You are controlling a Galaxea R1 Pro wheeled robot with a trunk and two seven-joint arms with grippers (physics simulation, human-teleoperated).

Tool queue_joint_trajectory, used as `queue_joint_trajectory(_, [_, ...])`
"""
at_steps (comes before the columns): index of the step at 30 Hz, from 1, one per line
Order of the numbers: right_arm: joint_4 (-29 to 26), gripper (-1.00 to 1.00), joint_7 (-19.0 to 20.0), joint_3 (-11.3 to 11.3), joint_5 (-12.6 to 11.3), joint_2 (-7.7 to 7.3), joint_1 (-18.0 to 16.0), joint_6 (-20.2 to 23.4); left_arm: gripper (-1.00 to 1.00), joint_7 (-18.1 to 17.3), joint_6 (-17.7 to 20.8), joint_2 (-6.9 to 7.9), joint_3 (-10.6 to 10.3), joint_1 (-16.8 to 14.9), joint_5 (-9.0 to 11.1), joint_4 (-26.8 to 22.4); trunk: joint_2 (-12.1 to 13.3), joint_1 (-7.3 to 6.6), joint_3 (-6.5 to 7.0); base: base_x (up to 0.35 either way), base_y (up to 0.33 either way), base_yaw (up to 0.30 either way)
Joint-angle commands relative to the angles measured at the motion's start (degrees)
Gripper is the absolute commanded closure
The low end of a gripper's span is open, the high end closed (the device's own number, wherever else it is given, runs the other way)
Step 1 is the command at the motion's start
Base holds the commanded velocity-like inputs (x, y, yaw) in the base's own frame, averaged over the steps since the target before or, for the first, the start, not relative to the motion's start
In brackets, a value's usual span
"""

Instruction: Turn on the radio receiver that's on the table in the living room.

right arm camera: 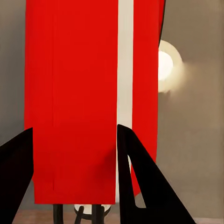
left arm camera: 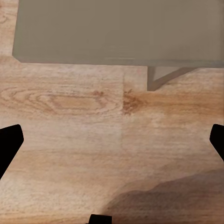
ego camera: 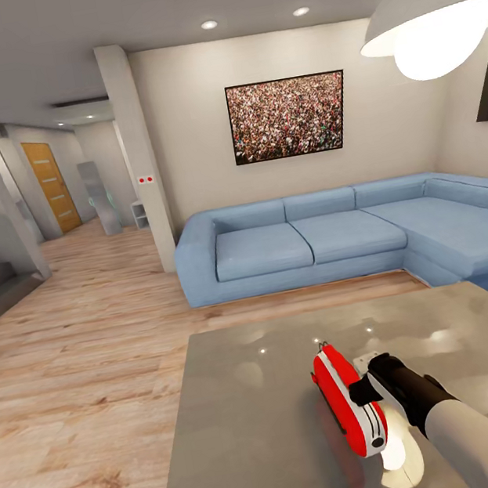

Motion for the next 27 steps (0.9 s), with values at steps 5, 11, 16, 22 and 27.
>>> queue_joint_trajectory(5, [0.0, 1.0, 0.0, 0.0, 0.1, 0.0, 0.0, 0.0, -1.0, 0.0, 0.0, 0.0, -0.1, 0.0, -0.1, 0.0, 0.0, 0.0, 0.0, 0.0, 0.0, 0.0])
queue_joint_trajectory(11, [0.0, 1.0, 0.0, 0.0, 0.2, 0.0, 0.0, 0.0, -1.0, 0.0, 0.0, 0.33, -0.1, 0.0, -0.4, 0.0, 0.0, 0.0, 0.0, 0.0, 0.0, 0.0])
queue_joint_trajectory(16, [-0.1, 1.0, 0.0, 0.0, 0.3, 0.0, 0.0, 0.0, -1.0, -0.1, 0.0, 0.47, -0.1, 0.0, -0.2, 0.0, 0.0, 0.0, 0.0, 0.0, 0.0, 0.0])
queue_joint_trajectory(22, [-0.1, 1.0, 0.0, -0.1, 0.3, 0.0, 0.0, 0.0, -1.0, -0.1, 0.0, 0.63, -0.1, 0.0, -0.2, 0.0, 0.4, -0.22, 0.18, 0.0, 0.0, 0.0])
queue_joint_trajectory(27, [-0.1, 1.0, 0.0, -0.1, 0.4, 0.0, 0.0, 0.0, -1.0, -0.1, 0.0, 0.76, 0.0, 0.0, -0.4, 0.0, 2.4, -1.32, 1.07, 0.0, 0.0, 0.0])
